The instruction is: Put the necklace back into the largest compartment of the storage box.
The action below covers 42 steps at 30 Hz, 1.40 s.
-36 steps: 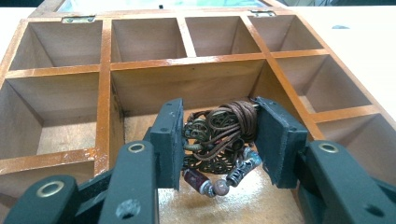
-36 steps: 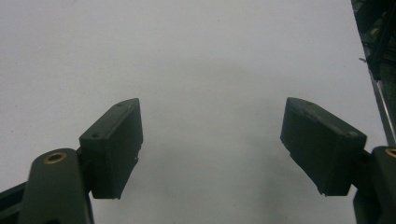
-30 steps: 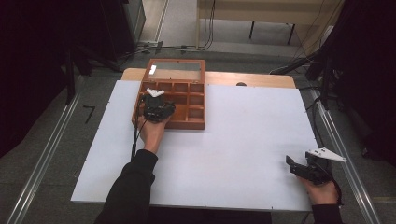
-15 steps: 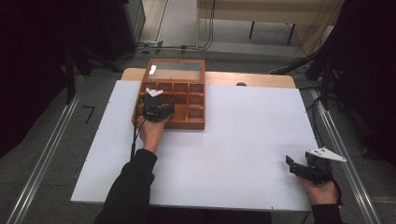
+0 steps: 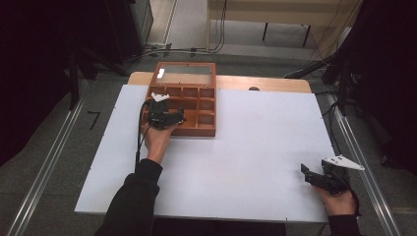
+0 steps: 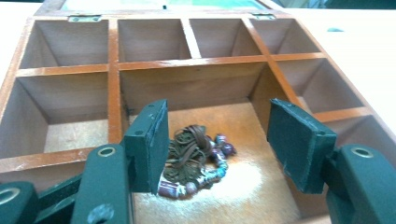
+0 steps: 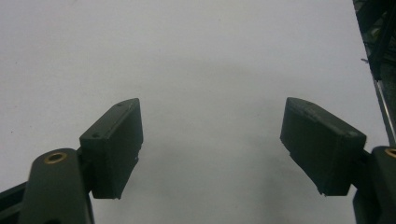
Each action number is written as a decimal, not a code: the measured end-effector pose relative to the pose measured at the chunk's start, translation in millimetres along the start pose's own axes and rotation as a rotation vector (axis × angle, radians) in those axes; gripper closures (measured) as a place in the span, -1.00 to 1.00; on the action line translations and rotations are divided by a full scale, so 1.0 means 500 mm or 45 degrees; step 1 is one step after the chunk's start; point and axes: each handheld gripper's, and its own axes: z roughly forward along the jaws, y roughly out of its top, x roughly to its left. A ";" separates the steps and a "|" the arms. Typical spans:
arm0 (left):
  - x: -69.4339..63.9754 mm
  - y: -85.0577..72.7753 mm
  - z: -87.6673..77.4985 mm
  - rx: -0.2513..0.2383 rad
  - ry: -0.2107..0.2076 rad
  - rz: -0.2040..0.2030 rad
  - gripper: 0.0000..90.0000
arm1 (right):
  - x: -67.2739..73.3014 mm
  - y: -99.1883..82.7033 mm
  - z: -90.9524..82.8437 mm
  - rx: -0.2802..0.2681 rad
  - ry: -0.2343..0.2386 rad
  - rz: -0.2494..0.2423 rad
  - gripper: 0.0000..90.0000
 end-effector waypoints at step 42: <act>0.030 -0.158 -0.168 -0.053 -0.007 0.043 -0.41 | 0.003 -0.002 -0.002 0.003 -0.009 0.001 -0.57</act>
